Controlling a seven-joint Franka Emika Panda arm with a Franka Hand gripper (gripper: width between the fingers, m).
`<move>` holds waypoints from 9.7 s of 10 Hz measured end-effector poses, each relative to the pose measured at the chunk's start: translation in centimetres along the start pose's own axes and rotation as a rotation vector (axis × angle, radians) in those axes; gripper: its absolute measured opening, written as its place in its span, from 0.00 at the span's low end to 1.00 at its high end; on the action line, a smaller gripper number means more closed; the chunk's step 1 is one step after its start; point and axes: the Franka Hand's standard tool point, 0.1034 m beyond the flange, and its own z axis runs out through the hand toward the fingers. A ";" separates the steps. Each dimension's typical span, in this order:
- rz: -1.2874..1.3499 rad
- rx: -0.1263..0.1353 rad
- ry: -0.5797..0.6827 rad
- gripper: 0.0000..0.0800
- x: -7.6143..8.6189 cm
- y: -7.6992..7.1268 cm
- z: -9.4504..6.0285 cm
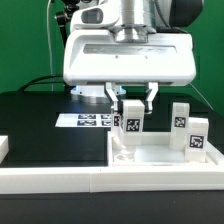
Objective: Assemble square table
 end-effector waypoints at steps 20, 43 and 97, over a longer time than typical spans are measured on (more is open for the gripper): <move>0.003 -0.043 0.037 0.37 -1.3 1.4 1.7; 0.025 0.086 -0.307 0.81 -1.1 2.3 1.5; 0.201 0.059 -0.336 0.81 -1.5 0.9 1.9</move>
Offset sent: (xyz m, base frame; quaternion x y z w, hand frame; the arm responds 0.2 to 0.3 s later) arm -0.0011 -0.0019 -0.0028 -0.0012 0.0026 -0.0034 1.0000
